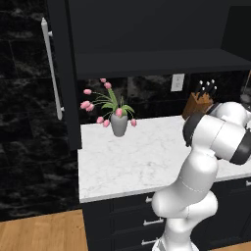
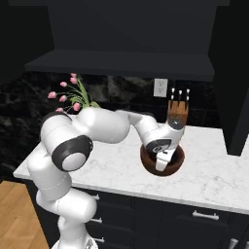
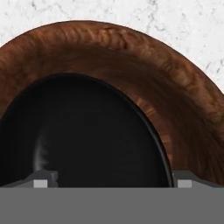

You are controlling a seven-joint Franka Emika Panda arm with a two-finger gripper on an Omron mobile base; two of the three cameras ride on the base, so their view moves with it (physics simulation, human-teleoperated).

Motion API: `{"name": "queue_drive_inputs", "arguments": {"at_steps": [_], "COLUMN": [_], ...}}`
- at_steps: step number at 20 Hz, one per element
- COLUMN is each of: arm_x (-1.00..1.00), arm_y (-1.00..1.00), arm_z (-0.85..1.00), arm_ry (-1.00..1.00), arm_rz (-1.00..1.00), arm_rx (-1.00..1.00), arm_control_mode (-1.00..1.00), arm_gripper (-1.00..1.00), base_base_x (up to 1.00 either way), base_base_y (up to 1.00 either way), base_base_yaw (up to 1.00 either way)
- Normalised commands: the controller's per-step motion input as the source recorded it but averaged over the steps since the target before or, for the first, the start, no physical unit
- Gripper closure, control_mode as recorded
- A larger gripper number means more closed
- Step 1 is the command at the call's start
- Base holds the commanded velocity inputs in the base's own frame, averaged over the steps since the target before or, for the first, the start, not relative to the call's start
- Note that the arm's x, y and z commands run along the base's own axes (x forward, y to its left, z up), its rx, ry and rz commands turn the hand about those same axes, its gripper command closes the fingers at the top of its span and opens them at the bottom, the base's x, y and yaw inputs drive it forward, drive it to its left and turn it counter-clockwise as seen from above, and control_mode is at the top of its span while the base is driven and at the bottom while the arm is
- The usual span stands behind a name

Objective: Pick up the bowls on the counter and stack them on top of one another in the open cabinet. Place the smaller bowl on top of the larger bowl.

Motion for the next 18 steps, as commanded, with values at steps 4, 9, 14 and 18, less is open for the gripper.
{"name": "queue_drive_inputs", "arguments": {"at_steps": [4,9,14,18], "arm_x": [-0.05,0.77,0.1,-0.34], "arm_y": [0.08,0.0,0.11,0.04], "arm_z": [-0.53,-0.13,0.26,-0.03], "arm_ry": [0.04,0.1,-0.01,-0.02], "arm_rz": [0.27,0.02,0.09,0.12], "arm_rx": [0.12,0.03,-0.01,0.0], "arm_control_mode": [-1.0,-1.0,-1.0,-1.0], "arm_gripper": [-1.0,-1.0,-1.0,-1.0], "base_base_x": [0.0,0.0,0.0,0.0], "base_base_y": [0.0,0.0,0.0,0.0], "base_base_yaw": [0.0,0.0,0.0,0.0]}}
